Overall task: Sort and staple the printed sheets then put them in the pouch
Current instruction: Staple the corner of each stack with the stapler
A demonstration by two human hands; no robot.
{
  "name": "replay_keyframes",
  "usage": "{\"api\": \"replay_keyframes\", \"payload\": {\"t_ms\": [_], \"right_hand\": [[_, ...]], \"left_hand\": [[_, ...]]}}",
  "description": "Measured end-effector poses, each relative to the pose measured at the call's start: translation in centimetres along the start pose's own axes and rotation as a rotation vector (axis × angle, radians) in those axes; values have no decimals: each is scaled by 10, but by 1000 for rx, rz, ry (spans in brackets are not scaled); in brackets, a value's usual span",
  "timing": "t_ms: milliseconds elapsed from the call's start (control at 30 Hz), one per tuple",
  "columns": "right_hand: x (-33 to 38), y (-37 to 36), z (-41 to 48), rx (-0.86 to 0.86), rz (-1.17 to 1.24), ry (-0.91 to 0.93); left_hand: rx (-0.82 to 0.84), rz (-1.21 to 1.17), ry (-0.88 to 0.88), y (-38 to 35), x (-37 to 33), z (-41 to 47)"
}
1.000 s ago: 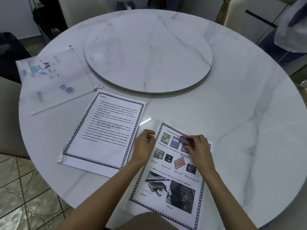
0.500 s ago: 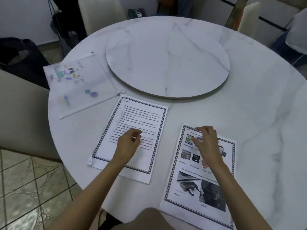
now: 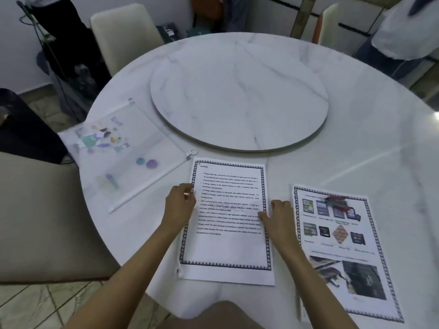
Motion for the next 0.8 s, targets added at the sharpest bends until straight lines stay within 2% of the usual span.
{"api": "replay_keyframes", "payload": {"t_ms": [200, 367, 633, 800], "right_hand": [[7, 1, -5, -129, -85, -49], [6, -1, -3, -142, -55, -92], [1, -3, -2, -144, -7, -134], [2, -2, -4, -160, 14, -130]], "left_hand": [[99, -87, 156, -10, -5, 43], [209, -131, 324, -25, 2, 68], [310, -195, 368, -37, -4, 83], [243, -260, 390, -41, -6, 90]]}}
Point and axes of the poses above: each hand's wrist, its own z-axis towards the middle knuckle, its own y-axis out of the back of the hand, x = y × z, the point moved 9 cm from there along z, towards the middle knuckle, and after that the axes turned 10 degrees about -x, right-handed, at the moved point
